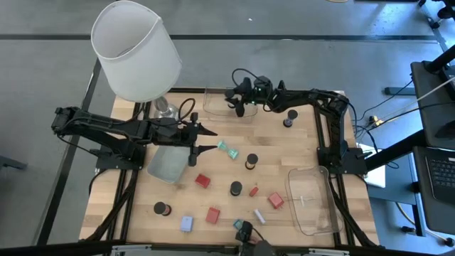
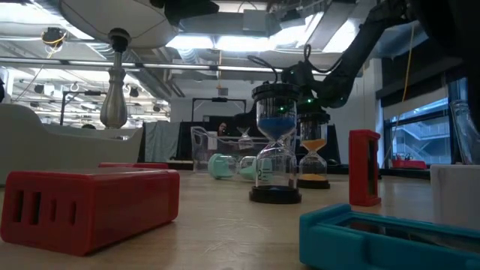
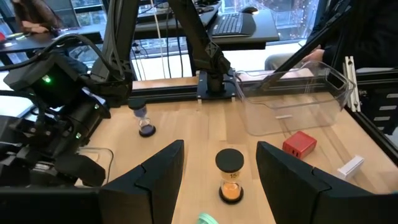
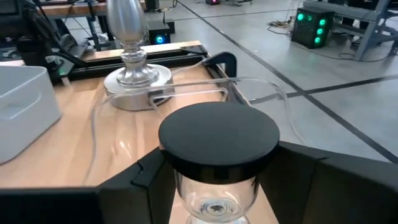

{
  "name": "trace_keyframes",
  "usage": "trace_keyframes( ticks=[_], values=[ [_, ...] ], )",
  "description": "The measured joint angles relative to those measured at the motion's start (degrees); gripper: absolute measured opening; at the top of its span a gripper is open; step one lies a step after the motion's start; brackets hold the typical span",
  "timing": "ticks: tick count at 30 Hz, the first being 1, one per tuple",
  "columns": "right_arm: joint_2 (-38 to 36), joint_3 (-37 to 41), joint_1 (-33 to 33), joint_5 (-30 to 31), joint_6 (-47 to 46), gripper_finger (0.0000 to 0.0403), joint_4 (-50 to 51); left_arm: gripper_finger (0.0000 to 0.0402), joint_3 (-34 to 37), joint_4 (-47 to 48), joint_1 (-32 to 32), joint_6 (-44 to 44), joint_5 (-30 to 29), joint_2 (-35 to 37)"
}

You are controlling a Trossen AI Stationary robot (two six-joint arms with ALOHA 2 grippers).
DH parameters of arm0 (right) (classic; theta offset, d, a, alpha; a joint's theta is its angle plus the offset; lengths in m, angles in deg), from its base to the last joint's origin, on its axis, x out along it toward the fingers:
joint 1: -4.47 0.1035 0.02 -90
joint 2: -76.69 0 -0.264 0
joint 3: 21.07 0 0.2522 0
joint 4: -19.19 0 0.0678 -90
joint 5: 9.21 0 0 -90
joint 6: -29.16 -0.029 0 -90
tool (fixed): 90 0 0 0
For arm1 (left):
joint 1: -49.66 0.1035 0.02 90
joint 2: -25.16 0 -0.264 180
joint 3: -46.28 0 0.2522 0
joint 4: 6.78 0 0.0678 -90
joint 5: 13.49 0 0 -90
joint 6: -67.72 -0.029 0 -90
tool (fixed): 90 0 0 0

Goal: Pick & Place Office items
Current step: Put the white hourglass into the top transparent bin

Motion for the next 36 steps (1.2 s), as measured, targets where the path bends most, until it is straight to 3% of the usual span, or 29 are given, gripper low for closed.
trace_keyframes(
  ticks=[5,12,20,27,36],
  values=[
    [0.0,0.0,0.0,0.2,0.3,0.0174,2.3,0.0198,0.0,0.0,0.0,0.0,0.1,0.0],
    [0.0,0.0,0.0,1.3,1.3,0.0200,4.0,0.0198,0.0,0.0,0.0,-0.1,0.1,0.0],
    [0.0,0.0,0.0,1.8,1.3,0.0177,5.0,0.0198,0.0,0.0,0.0,-0.4,0.1,0.0],
    [0.0,0.0,0.0,1.7,1.0,0.0200,6.4,0.0198,0.0,0.0,0.0,-0.4,0.1,0.0],
    [0.1,0.0,0.0,1.7,1.0,0.0180,7.3,0.0198,0.0,0.1,0.0,-0.4,0.1,0.0]
  ],
)
